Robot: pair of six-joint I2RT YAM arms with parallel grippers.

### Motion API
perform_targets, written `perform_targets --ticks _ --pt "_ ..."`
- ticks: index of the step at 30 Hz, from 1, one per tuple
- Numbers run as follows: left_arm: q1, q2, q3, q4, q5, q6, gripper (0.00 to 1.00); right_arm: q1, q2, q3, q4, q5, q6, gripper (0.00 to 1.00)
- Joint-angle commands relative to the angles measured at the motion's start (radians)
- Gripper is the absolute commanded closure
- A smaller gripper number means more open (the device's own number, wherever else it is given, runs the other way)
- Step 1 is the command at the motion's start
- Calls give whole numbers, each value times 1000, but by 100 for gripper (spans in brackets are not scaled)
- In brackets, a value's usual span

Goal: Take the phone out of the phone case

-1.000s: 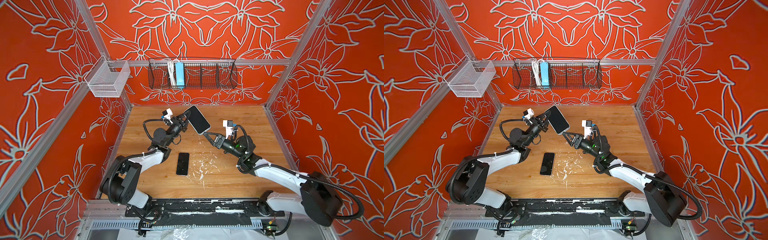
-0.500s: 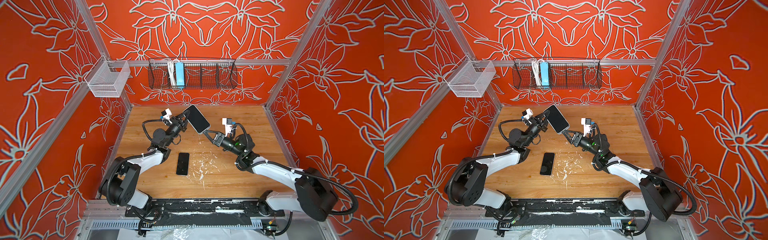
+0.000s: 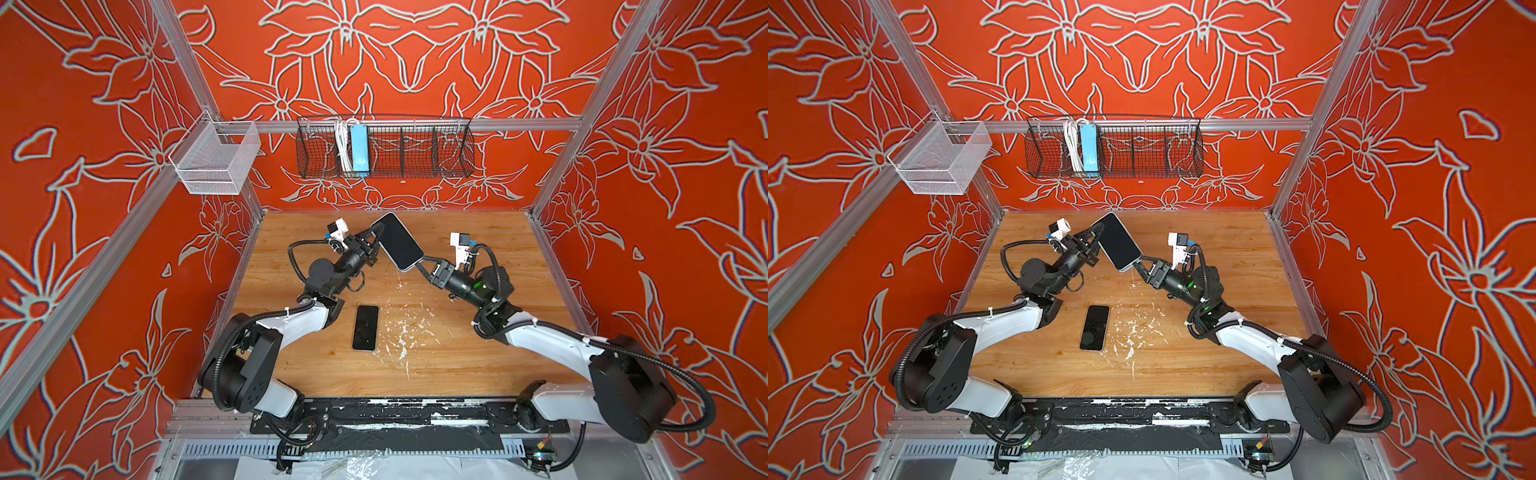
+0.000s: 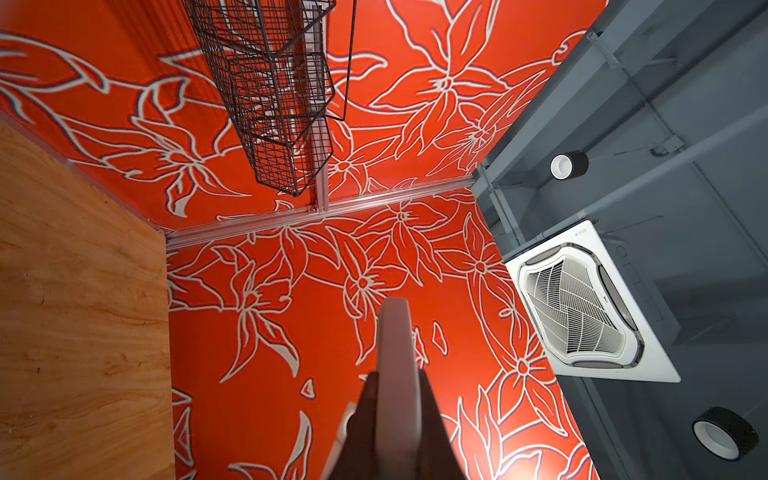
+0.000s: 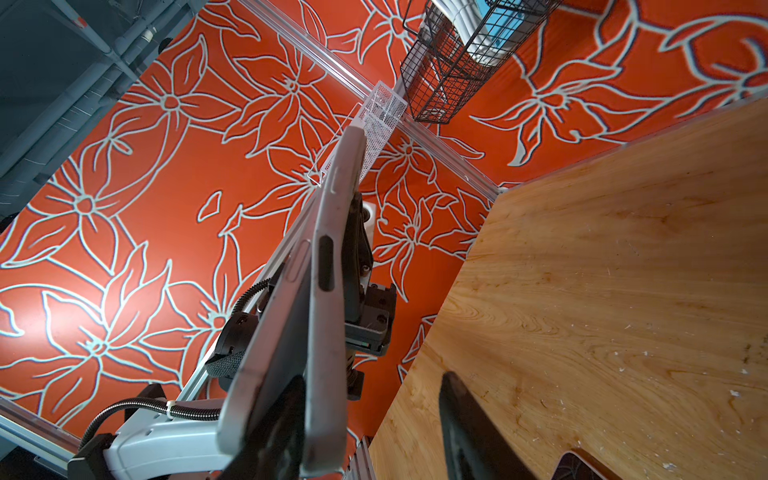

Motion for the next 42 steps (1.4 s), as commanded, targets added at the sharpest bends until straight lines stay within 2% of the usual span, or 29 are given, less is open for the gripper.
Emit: perform_targets --ticks 1,9,15,30,42 --pt "-13 6 44 118 27 -35 100 -14 -4 -2 30 -12 29 48" --pt "-13 10 48 112 32 -15 100 -43 -45 -1 -10 -69 31 48" --pt "-14 14 49 111 34 -10 100 -57 -15 19 42 -134 63 50" --pt "-16 17 48 94 32 12 100 -62 49 34 155 -184 140 71" --pt "-16 21 38 80 23 33 100 -56 58 4 246 -139 231 90"
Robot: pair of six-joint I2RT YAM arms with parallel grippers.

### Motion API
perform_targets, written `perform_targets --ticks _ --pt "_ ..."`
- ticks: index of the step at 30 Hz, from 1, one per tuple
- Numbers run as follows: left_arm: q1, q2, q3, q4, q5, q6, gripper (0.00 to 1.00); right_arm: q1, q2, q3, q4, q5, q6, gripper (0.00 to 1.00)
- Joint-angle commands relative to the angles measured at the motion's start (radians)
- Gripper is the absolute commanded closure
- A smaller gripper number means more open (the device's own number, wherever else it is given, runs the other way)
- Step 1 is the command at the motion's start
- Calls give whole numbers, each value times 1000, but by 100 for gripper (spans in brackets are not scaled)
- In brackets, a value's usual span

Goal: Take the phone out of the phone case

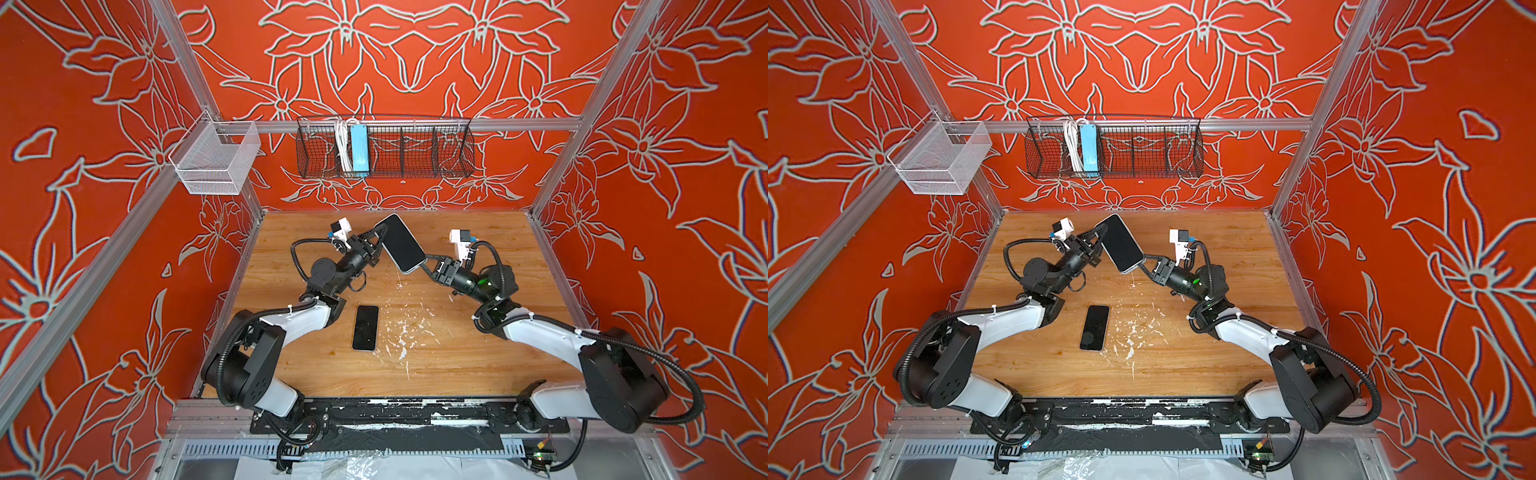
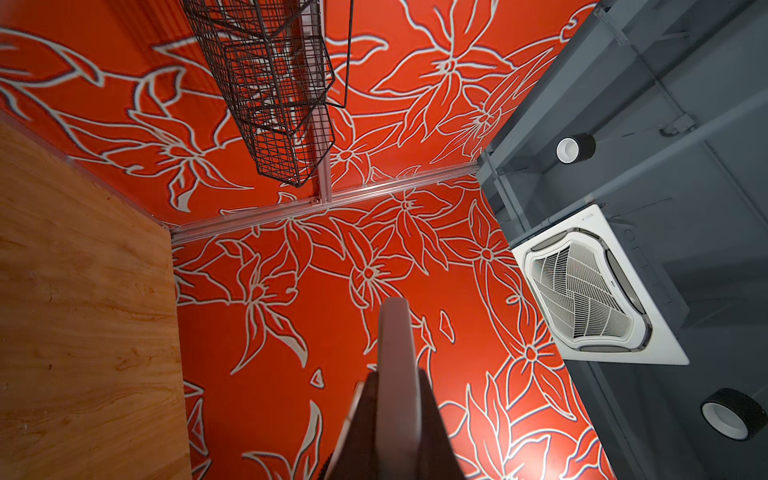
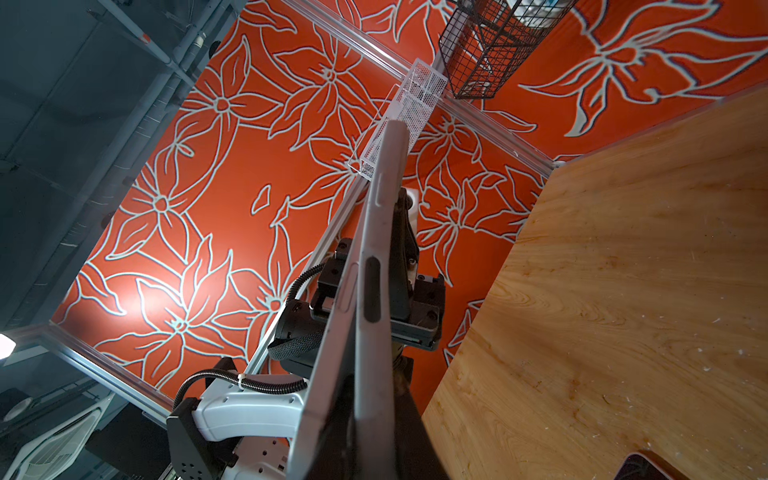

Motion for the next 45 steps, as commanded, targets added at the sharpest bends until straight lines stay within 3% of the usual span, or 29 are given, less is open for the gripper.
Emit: perform_targets --ticks 1,6,17,24,34,45 --pt "-9 -2 26 72 3 1 100 7 4 -5 88 36 66 91" --pt "-9 0 17 72 -2 6 91 20 5 -12 118 74 116 94" --pt "-9 -15 9 54 0 20 60 32 14 -42 161 159 174 100" --pt "-9 -33 -9 36 -2 34 34 34 29 -44 204 177 192 100" --pt "-9 -104 -16 -76 10 108 23 34 66 -46 261 190 215 100" --pt "-9 -154 -19 -204 16 159 0 34 93 -37 283 198 218 100"
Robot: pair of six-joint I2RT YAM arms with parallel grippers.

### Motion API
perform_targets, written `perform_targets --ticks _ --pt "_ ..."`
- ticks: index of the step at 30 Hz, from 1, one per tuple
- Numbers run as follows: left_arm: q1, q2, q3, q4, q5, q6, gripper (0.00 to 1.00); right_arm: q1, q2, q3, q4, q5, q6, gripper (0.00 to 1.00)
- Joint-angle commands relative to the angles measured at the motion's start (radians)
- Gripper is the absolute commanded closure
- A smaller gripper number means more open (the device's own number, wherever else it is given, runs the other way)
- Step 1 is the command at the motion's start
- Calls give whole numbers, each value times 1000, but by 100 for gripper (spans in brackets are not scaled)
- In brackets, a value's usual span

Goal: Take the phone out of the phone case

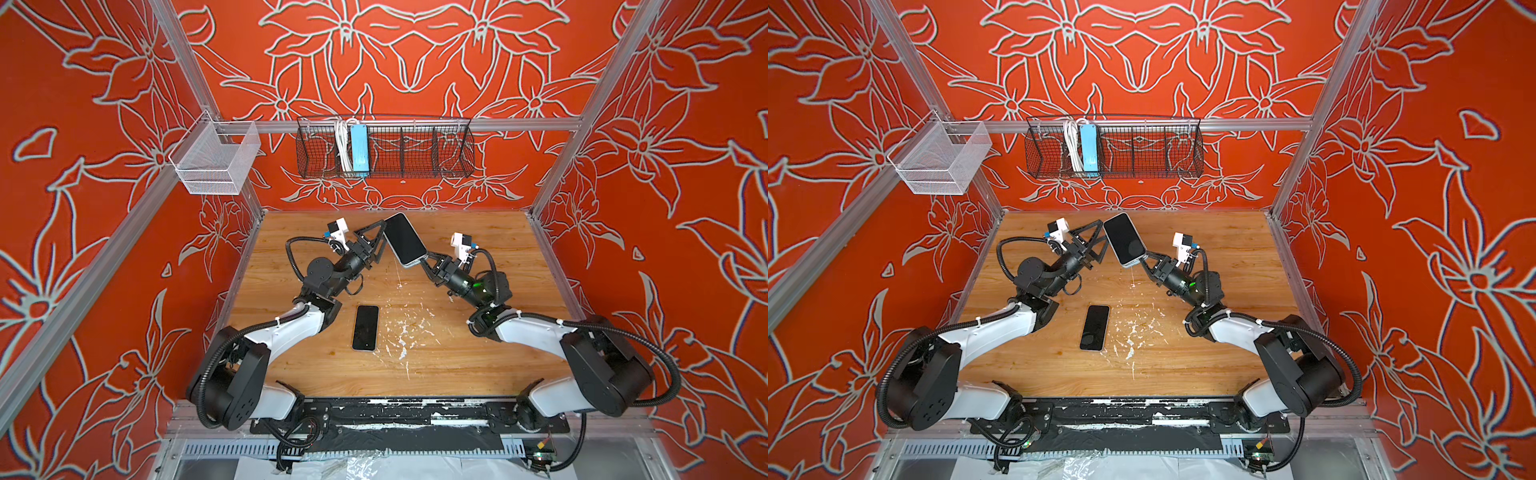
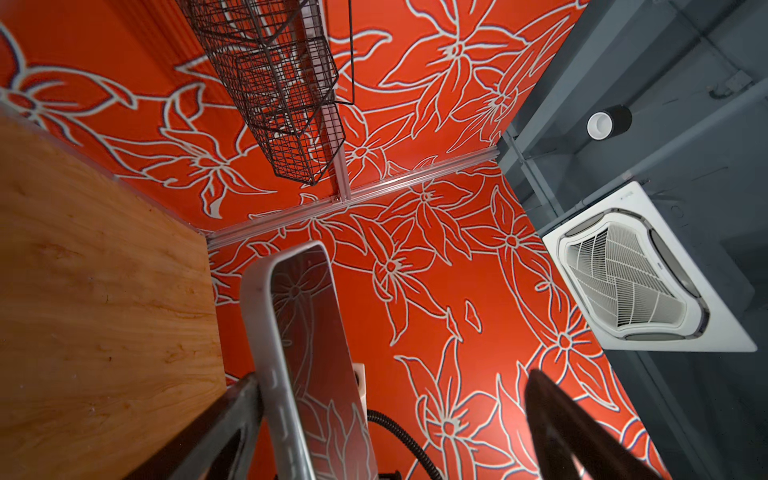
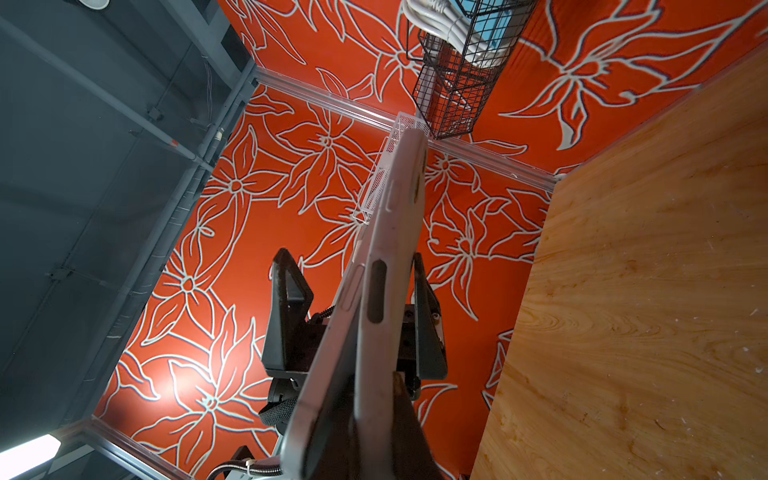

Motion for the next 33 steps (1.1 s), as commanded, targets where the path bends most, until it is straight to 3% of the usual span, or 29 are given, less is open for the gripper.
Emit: perform_targets --ticks 1,25,33 --pt "-3 -28 -5 -11 15 25 1 5 0 7 103 22 32 100" --pt "-2 -85 -58 -106 2 60 3 5 -10 9 103 57 19 100" --pt "-7 -277 -49 -432 -19 77 3 5 27 15 103 86 -22 100"
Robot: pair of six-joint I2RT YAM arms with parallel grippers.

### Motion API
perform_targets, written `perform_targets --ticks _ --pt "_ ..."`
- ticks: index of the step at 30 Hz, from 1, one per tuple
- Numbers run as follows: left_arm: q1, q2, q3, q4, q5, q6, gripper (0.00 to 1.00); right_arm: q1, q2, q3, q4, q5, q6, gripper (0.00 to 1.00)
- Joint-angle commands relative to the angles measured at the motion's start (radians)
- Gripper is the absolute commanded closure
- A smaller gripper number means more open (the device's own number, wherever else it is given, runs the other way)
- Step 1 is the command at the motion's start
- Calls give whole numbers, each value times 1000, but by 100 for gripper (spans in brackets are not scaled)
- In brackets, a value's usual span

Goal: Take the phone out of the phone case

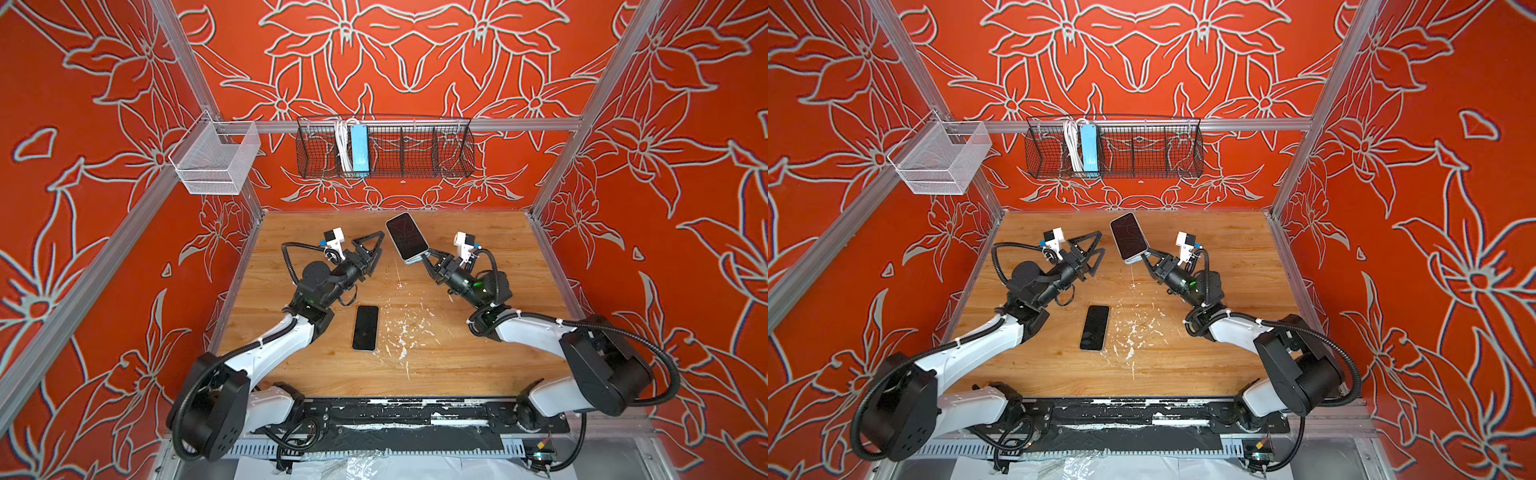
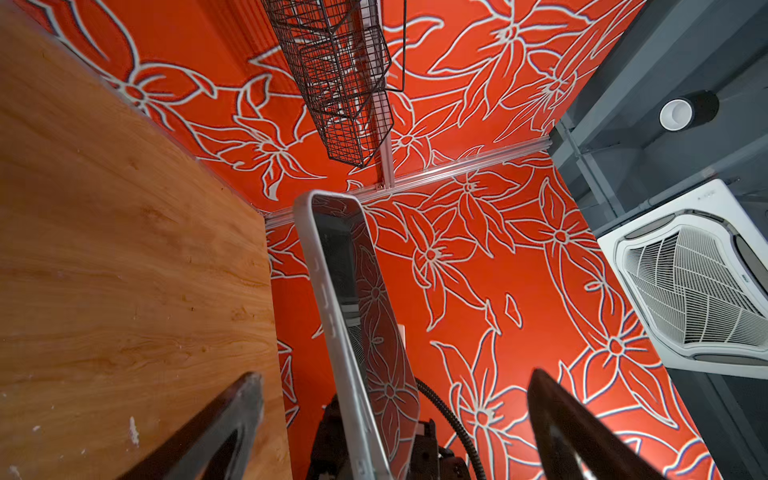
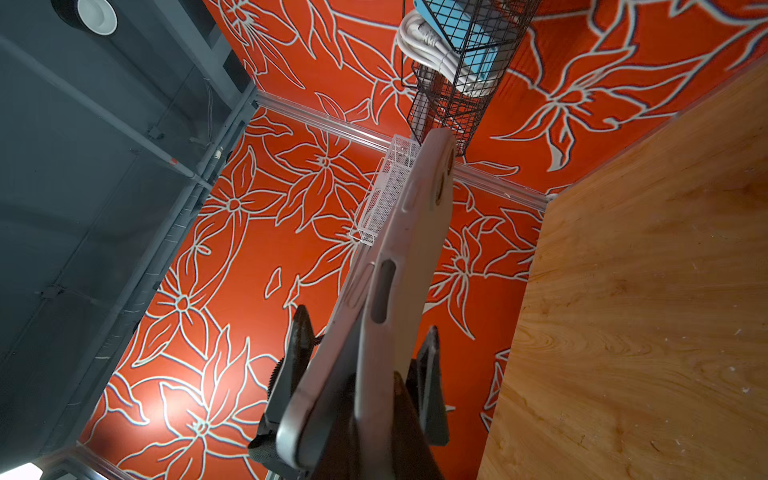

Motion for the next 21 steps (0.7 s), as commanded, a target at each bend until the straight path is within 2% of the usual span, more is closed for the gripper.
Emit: perform_targets --ticks 1,5,11,16,21 --pt "-6 -104 17 -204 -18 1 3 5 22 19 95 30 -21 100" --pt "-8 -209 19 -371 -42 -79 3 12 50 32 95 53 -56 100" --pt "-29 -246 -10 -362 -43 -320 3 55 104 61 96 100 -110 100" --pt "-69 -227 18 -356 -48 -381 3 97 140 83 97 157 -159 100" --pt "-105 -218 16 -355 -103 -408 3 134 173 117 97 194 -186 100"
